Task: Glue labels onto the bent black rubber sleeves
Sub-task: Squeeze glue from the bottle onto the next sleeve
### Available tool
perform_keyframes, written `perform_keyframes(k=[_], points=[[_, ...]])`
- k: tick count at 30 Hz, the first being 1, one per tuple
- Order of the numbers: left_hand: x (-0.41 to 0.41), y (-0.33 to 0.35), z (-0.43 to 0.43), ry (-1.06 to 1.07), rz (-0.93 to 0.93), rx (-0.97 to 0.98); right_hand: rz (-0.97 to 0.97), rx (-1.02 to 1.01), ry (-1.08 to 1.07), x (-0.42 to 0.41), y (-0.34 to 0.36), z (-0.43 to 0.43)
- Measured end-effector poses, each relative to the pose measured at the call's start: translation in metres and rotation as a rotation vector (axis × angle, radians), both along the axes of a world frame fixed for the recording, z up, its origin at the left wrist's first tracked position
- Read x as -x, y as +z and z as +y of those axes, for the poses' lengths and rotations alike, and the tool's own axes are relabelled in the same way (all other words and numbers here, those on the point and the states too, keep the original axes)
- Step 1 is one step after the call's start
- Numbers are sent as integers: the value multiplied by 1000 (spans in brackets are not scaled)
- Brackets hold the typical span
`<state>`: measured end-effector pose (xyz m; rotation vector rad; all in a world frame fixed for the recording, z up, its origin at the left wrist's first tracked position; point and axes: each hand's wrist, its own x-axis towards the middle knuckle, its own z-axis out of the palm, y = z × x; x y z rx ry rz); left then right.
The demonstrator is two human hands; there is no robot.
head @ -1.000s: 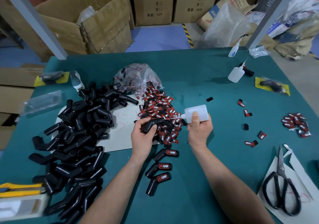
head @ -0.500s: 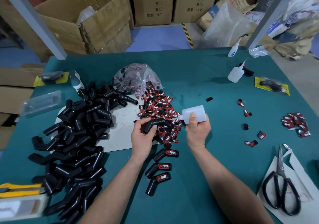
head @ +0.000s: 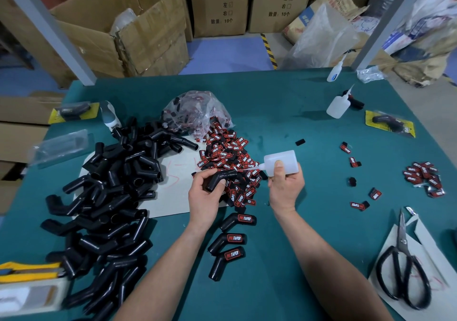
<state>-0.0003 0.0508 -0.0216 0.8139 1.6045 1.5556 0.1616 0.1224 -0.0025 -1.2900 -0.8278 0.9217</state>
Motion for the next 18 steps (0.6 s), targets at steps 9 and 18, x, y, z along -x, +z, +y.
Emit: perform_keyframes(k=[9,18], points=[[0,0,-1,-3,9,-7,-13,3,3,0,-1,0],[0,1,0,-6,19,-1,1,0,4,1,3,-1]])
